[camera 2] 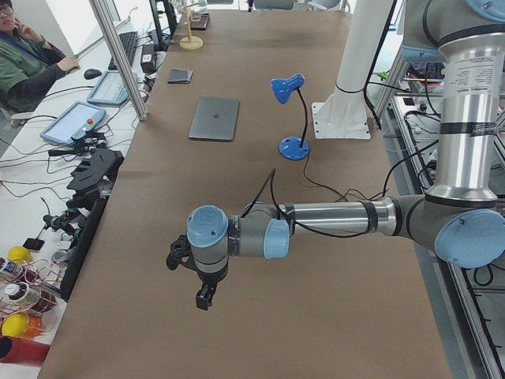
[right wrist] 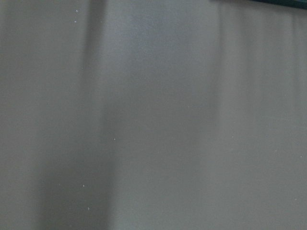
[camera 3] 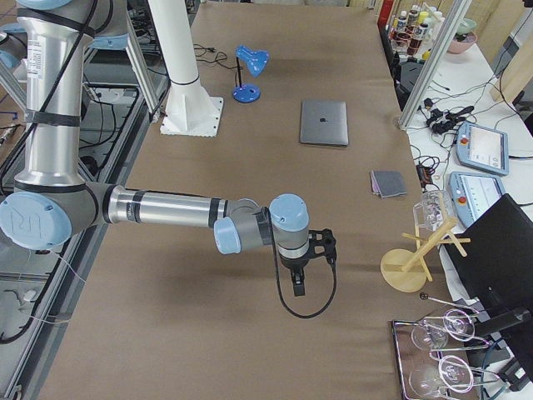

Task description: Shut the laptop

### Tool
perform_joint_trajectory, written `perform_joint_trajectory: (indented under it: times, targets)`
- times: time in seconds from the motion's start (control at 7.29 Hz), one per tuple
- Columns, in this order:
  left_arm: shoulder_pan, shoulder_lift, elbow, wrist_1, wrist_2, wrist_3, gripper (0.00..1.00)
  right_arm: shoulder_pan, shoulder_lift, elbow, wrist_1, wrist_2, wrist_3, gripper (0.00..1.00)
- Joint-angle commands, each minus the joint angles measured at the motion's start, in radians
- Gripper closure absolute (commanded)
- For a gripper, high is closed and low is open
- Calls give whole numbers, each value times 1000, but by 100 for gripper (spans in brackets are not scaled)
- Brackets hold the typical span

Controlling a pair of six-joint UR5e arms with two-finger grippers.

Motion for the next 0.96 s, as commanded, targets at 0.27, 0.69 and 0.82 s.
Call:
perform_joint_trajectory:
  times: [0.27, 0.69, 0.82]
  targets:
    - [3, 11, -28, -3, -81, -278, 1, 1, -5, 8, 12, 2, 107, 0]
    - [8, 10, -42, -8, -81, -276, 1, -6, -10, 0, 6, -5, 97, 0]
    - [8, 10, -45, -8, -81, -276, 1, -6, -16, -2, 4, -8, 99, 0]
